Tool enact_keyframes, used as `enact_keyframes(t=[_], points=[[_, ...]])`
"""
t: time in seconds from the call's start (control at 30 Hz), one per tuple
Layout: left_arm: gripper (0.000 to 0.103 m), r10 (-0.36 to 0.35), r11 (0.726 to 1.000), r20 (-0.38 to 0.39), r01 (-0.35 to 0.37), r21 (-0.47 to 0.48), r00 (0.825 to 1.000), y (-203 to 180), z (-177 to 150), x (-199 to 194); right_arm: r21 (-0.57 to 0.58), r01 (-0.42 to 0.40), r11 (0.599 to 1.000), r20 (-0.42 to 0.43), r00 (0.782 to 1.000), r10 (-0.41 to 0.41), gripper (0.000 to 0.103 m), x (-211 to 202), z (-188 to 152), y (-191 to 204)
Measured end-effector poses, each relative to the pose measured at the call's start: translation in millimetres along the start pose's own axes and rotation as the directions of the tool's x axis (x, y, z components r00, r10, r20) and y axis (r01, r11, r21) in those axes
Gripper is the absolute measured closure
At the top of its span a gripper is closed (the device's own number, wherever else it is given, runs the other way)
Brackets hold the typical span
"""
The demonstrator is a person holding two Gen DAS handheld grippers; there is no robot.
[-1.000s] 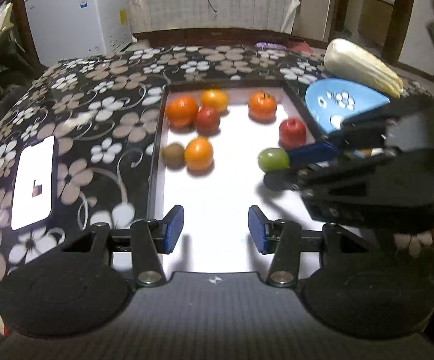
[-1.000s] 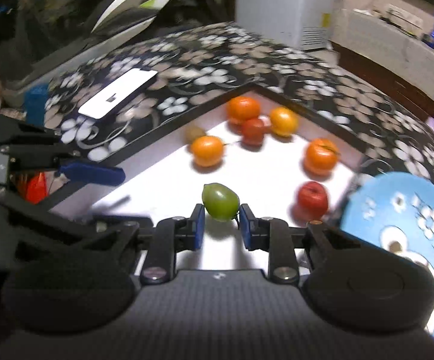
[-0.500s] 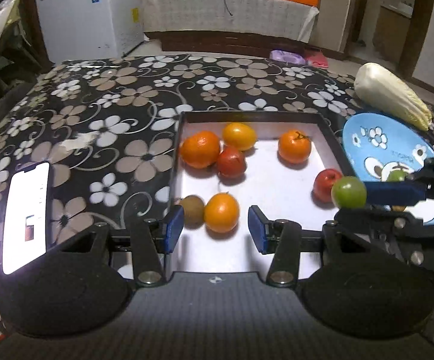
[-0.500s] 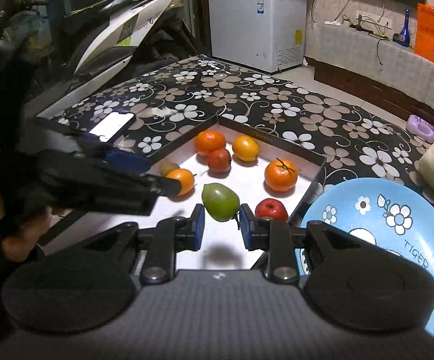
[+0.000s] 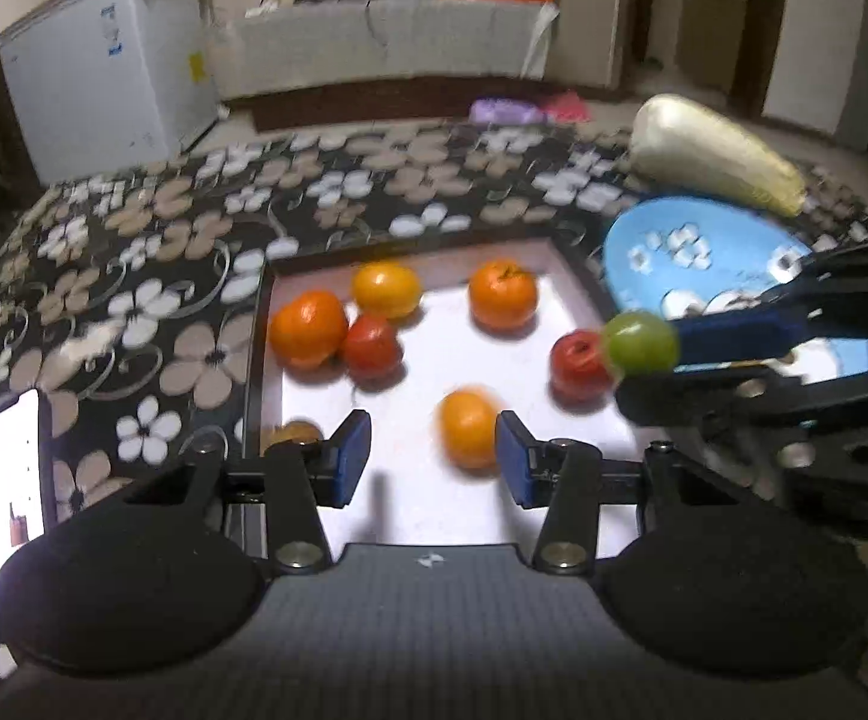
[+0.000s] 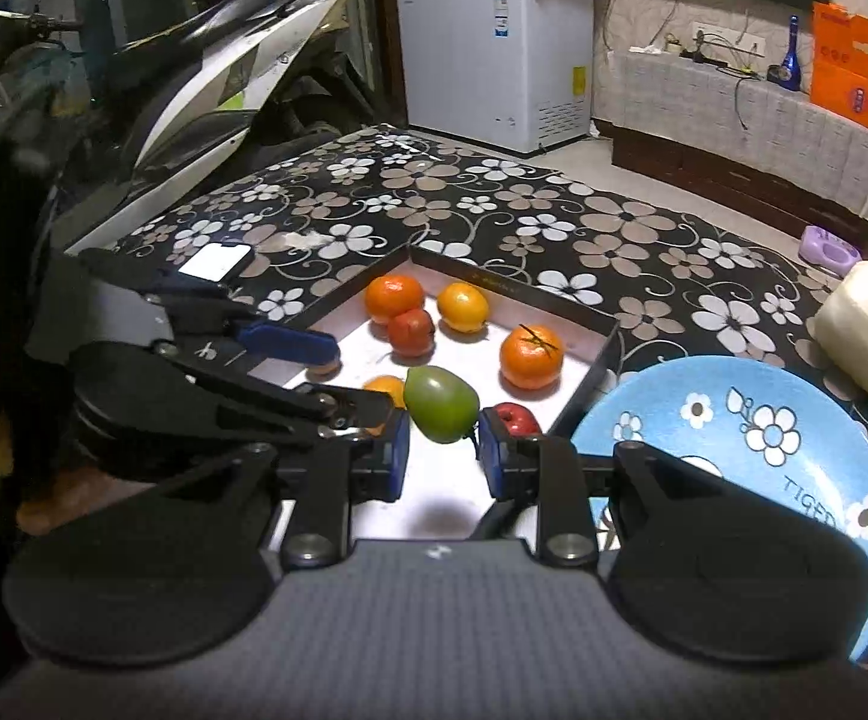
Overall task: Organize fruits
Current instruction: 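Lift the green tomato with the right gripper while the left gripper grasps an orange tomato, then carry the green tomato and orange tomato in both grippers over the plate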
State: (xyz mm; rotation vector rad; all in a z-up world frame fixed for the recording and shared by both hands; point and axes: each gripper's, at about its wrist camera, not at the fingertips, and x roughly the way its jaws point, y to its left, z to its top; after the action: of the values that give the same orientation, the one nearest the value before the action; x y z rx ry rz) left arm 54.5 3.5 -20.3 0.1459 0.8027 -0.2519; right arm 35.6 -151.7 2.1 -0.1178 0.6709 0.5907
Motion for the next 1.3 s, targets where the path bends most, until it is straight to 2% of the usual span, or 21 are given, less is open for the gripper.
enact_keyframes(t=[0.13,0.53,0.63,0.73,0.9,0.97,1.13,1.3], points=[[0.049,-0.004,1.000,0.011,0.004,0.019,1.000,-9,2,3,0.005,0.019,1.000,-0.006,1.000,-0.019,0.075,2,-1,-1],[0.050,-0.074,0.997,-0.017,0.074,-0.031,0.997,-26,14,18,0.090,0.103,0.991,0.016,0.994,-0.105,0.075,-7,-4,-23],[0.051,-0.063,0.997,-0.050,0.061,-0.039,0.997,-30,13,27,0.100,0.108,0.989,0.014,0.994,-0.110,0.075,-9,-5,-25],[0.056,-0.041,0.998,-0.077,0.037,-0.048,0.996,-32,13,36,0.094,0.108,0.990,0.010,0.994,-0.109,0.075,-9,-6,-24],[0.057,-0.020,0.999,-0.063,0.017,-0.052,0.998,-34,15,41,0.114,0.109,0.988,0.015,0.994,-0.111,0.075,-11,-7,-28],[0.065,-0.028,0.998,-0.057,0.025,-0.055,0.998,-34,15,40,0.120,0.111,0.987,0.013,0.994,-0.113,0.075,-12,-7,-28],[0.065,-0.006,0.999,-0.047,0.004,-0.037,0.999,-34,13,38,0.117,0.099,0.988,0.015,0.995,-0.102,0.075,-13,-8,-28],[0.065,0.009,0.998,-0.046,-0.012,-0.066,0.999,-22,11,32,0.104,0.088,0.991,0.015,0.996,-0.090,0.075,-11,-6,-24]])
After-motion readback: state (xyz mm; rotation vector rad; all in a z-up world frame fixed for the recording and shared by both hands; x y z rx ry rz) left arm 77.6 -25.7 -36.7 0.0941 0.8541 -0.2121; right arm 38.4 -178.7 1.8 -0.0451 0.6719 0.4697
